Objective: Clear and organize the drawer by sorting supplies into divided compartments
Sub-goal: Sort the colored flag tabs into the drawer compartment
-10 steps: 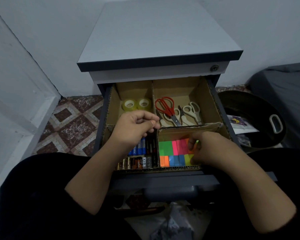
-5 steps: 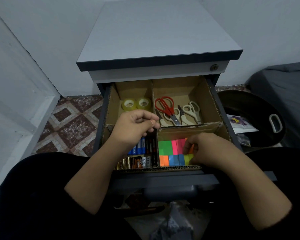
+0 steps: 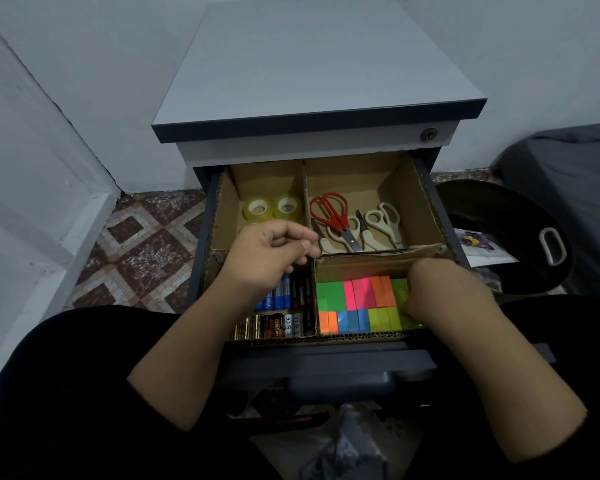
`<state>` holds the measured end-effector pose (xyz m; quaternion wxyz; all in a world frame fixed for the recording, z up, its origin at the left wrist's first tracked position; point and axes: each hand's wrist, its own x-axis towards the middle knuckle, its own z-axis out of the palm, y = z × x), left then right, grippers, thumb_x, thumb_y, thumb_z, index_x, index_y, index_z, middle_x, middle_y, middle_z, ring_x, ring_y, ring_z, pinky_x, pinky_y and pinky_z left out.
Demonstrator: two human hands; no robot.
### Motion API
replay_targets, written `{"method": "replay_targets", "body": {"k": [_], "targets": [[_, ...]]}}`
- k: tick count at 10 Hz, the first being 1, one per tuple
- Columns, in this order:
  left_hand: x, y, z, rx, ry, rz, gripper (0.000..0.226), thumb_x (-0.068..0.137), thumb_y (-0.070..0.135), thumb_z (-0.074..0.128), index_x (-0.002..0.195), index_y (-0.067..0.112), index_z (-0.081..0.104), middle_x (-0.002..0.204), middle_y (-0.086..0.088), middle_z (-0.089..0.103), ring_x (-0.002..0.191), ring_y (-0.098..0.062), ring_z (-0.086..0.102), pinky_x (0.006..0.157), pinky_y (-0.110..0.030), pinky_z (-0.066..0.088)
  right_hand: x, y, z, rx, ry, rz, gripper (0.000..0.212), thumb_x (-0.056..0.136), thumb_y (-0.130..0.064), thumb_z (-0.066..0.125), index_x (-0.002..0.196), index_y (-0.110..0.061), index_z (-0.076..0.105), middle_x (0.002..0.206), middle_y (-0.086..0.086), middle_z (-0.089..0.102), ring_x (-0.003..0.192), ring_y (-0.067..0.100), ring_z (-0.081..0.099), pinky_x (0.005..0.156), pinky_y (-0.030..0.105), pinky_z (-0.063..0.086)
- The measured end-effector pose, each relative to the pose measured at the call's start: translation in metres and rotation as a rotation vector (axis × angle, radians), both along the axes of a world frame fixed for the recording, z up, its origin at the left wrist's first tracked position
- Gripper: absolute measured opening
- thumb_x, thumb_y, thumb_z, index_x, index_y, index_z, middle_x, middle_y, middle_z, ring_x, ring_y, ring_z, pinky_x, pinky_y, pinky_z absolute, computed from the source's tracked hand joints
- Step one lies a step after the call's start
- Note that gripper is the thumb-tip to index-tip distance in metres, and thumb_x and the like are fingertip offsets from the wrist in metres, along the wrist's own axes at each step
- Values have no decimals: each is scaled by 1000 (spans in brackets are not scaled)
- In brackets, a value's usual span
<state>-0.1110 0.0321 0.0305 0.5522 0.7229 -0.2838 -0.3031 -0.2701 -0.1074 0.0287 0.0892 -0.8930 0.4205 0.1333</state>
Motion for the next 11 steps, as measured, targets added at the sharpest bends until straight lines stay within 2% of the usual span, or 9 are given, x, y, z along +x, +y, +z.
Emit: {"method": "replay_targets", "body": {"k": [2, 3, 4, 5, 6, 7, 9, 10, 11], "targets": [[0, 0, 0, -1, -8, -2, 19, 90, 2, 58, 88, 17, 68, 81, -1, 74, 70, -6, 61, 63, -20, 47, 6, 2, -2, 13, -31, -18, 23, 88, -5, 48, 68, -16, 44, 65, -1, 40, 73, 23, 51, 64, 31, 43], [0, 1, 0, -5, -7, -6, 19, 90, 1, 58, 88, 16, 68, 80, -1, 74, 70, -7, 61, 63, -21, 47, 7, 1, -3, 4, -49, -12, 14, 88, -6, 48, 77, -14, 54, 65, -2, 40, 81, 26, 60, 65, 31, 43], [0, 0, 0, -9, -2, -7, 19, 90, 1, 58, 88, 16, 68, 81, -2, 74, 70, -8, 60, 63, -21, 46, 6, -1, -3, 13, -68, -26, 14, 89, -7, 50, 89, -11, 63, 67, -1, 43, 73, 24, 52, 65, 30, 43], [0, 0, 0, -7, 0, -9, 19, 91, 1, 58, 88, 17, 69, 83, -3, 74, 72, -9, 61, 65, -22, 47, 3, -3, 2, 25, -97, -35, 18, 87, -11, 54, 98, -16, 68, 83, 3, 57, 80, 24, 58, 69, 30, 49], [0, 1, 0, -8, 3, -3, 20, 90, 1, 58, 86, 18, 69, 82, -2, 74, 72, -9, 61, 64, -22, 47, -1, -6, 12, 153, -152, -69, 18, 85, -11, 59, 96, -22, 67, 90, 4, 65, 83, 21, 64, 70, 29, 53], [1, 0, -1, -6, -1, -1, 21, 90, 1, 58, 85, 18, 68, 80, 0, 74, 70, -7, 60, 63, -21, 46, -1, -5, 16, 405, -213, -135, 21, 81, -8, 66, 83, -28, 62, 80, 2, 70, 70, 14, 68, 68, 28, 56], [1, 0, -1, -4, -2, 0, 19, 90, 2, 58, 87, 17, 68, 80, 0, 74, 70, -7, 60, 63, -21, 46, 1, 0, 8, 407, -177, -118, 21, 76, -11, 71, 79, -26, 57, 71, -3, 66, 70, 12, 66, 74, 29, 55], [1, 0, -1, -2, -8, -1, 18, 90, 2, 58, 88, 17, 68, 82, -1, 74, 72, -9, 61, 64, -22, 46, 2, 2, 7, 384, -154, -91, 22, 75, -13, 71, 77, -27, 55, 85, -4, 63, 83, 15, 64, 78, 33, 55], [1, 0, -1, -1, -9, -3, 19, 90, 2, 58, 87, 17, 68, 83, -3, 74, 72, -10, 61, 65, -22, 47, 2, 3, 7, 364, -123, -61, 20, 76, -15, 71, 78, -27, 55, 86, -8, 56, 84, 13, 60, 75, 29, 51]]}}
